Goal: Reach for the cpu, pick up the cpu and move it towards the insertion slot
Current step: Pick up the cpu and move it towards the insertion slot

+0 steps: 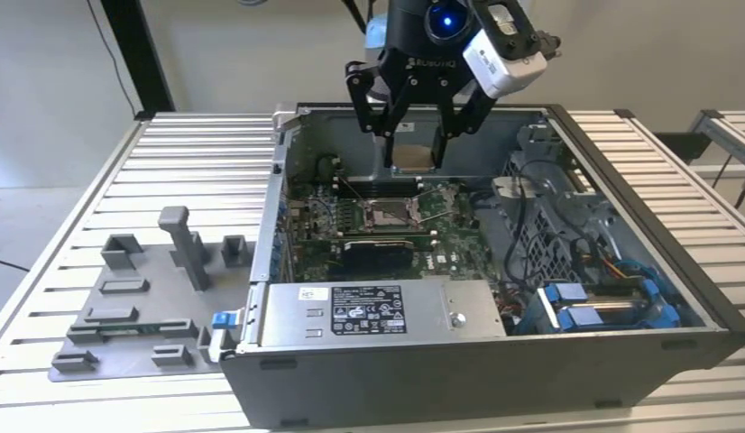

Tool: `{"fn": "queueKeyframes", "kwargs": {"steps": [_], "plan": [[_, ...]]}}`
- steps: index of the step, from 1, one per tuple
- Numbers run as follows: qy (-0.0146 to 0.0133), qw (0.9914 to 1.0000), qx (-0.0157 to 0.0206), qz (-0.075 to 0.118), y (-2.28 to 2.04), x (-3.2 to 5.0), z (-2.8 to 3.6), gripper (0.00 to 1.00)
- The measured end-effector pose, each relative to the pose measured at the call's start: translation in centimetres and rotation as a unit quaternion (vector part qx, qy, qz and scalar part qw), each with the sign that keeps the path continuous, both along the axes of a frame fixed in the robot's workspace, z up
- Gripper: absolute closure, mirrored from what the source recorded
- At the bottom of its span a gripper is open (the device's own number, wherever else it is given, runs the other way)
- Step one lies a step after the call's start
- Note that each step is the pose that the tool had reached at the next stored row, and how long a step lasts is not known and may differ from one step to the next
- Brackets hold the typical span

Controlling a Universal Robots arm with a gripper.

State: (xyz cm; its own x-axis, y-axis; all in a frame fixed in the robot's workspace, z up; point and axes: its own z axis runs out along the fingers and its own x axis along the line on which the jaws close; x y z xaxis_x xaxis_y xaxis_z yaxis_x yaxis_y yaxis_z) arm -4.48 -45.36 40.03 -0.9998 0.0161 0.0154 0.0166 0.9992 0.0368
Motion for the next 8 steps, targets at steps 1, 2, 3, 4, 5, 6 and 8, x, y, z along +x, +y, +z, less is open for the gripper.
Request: {"fn": "queueKeyframes", "kwargs": {"steps": [1, 2, 3, 4, 5, 6, 8], "plan": [[0.0, 1.0, 0.0, 0.0, 0.0, 0.07, 0.0, 1.0], [0.0, 1.0, 0.0, 0.0, 0.0, 0.08, 0.0, 1.0], [0.0, 1.0, 0.0, 0.0, 0.0, 0.08, 0.0, 1.0], [0.0, 1.0, 0.0, 0.0, 0.0, 0.08, 0.0, 1.0], [0.0, 1.0, 0.0, 0.0, 0.0, 0.09, 0.0, 1.0], [0.0, 1.0, 0.0, 0.0, 0.0, 0.1, 0.0, 1.0], [0.0, 1.0, 0.0, 0.0, 0.01, 0.1, -0.01, 1.0]]}}
